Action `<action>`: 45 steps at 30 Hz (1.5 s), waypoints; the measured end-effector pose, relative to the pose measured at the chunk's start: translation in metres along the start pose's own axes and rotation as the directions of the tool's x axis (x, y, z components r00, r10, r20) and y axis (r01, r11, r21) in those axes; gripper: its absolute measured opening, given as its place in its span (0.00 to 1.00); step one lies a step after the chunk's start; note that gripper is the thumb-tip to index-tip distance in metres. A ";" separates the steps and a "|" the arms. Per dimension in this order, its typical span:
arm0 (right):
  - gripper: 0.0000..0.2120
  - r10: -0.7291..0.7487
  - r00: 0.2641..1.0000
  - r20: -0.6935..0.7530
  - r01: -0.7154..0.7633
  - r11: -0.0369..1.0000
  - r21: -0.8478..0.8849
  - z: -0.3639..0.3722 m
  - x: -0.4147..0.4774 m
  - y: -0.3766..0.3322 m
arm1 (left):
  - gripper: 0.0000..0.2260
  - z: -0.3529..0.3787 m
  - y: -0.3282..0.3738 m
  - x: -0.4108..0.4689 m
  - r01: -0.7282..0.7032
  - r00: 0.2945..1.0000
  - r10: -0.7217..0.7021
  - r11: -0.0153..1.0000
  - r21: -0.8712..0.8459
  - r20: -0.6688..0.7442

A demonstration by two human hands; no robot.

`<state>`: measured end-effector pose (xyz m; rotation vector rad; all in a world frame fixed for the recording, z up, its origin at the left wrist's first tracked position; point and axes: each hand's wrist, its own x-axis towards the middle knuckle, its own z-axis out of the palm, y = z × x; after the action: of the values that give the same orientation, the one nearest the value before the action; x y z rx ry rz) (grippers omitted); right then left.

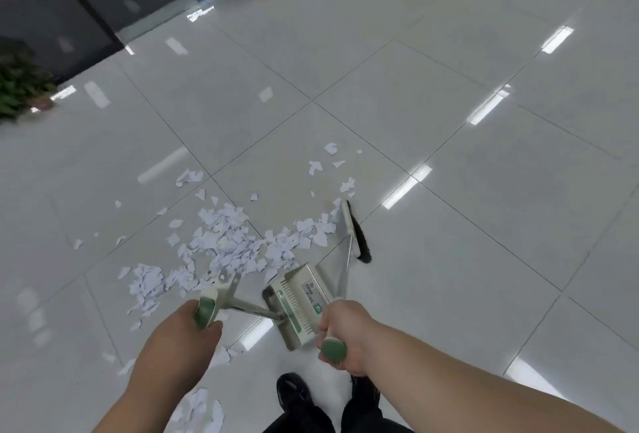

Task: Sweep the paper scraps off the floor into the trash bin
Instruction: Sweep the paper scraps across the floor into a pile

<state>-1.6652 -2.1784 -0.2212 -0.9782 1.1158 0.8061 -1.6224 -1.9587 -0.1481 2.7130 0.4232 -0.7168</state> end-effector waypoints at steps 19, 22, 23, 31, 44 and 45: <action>0.07 -0.161 0.978 -0.135 0.127 0.965 -0.230 0.061 -0.020 -0.061 | 0.07 -0.037 -0.113 0.040 0.103 0.994 -0.108 0.969 -0.224 -0.008; 0.07 -0.204 0.953 -0.222 0.130 0.943 -0.308 0.063 0.005 -0.067 | 0.06 -0.042 -0.122 0.051 0.076 0.997 -0.078 0.972 -0.222 -0.001; 0.08 -0.208 0.947 -0.246 0.122 0.939 -0.322 0.065 0.015 -0.069 | 0.05 -0.043 -0.125 0.054 0.064 0.998 -0.066 0.972 -0.224 -0.001; 0.13 -0.263 0.908 -0.326 0.104 0.895 -0.433 0.087 0.089 -0.114 | 0.07 -0.052 -0.148 0.080 0.047 0.999 -0.051 0.971 -0.234 -0.012; 0.09 -0.109 0.991 -0.080 0.068 0.914 -0.399 0.223 0.055 -0.075 | 0.06 -0.077 -0.170 0.101 0.056 0.998 -0.057 0.961 -0.272 0.002; 0.08 -0.111 0.992 -0.063 0.079 0.921 -0.382 0.225 0.043 -0.078 | 0.06 -0.081 -0.169 0.102 0.050 0.999 -0.052 0.958 -0.282 0.001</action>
<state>-1.5061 -1.9966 -0.2147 -1.3909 0.9921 0.9287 -1.5627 -1.7544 -0.1697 2.4443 0.5540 -0.6092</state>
